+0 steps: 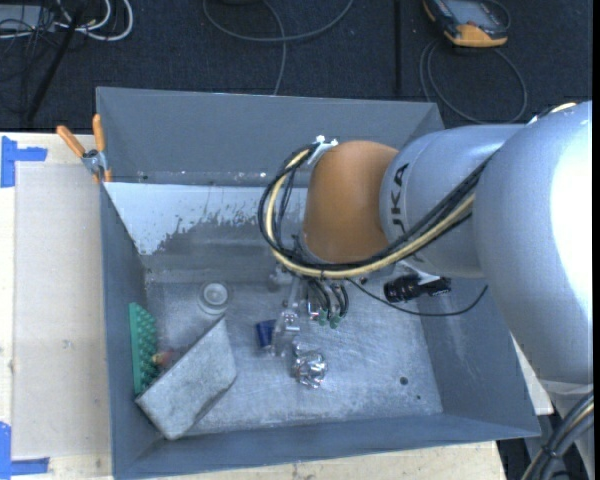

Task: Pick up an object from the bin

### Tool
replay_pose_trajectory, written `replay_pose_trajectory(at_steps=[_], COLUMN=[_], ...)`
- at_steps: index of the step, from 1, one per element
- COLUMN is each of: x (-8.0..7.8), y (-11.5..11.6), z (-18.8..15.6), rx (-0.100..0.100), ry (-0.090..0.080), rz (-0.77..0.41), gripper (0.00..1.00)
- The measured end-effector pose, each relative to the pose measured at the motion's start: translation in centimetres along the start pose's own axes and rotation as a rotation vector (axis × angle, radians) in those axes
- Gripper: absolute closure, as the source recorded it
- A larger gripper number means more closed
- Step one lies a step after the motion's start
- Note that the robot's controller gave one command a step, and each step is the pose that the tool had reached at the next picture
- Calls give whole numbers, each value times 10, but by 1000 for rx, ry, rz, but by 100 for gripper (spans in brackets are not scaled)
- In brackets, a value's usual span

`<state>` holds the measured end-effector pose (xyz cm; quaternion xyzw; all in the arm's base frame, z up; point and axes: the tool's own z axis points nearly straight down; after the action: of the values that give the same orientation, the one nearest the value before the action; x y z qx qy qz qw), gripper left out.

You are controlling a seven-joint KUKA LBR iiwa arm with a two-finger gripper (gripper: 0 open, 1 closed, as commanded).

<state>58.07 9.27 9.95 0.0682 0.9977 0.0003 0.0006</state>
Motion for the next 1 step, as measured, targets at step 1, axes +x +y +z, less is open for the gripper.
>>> replay_pose_trajectory(at_steps=[1], x=[17], y=[2], z=[27], rx=[-1], ry=[-5], rz=[-12], gripper=[0])
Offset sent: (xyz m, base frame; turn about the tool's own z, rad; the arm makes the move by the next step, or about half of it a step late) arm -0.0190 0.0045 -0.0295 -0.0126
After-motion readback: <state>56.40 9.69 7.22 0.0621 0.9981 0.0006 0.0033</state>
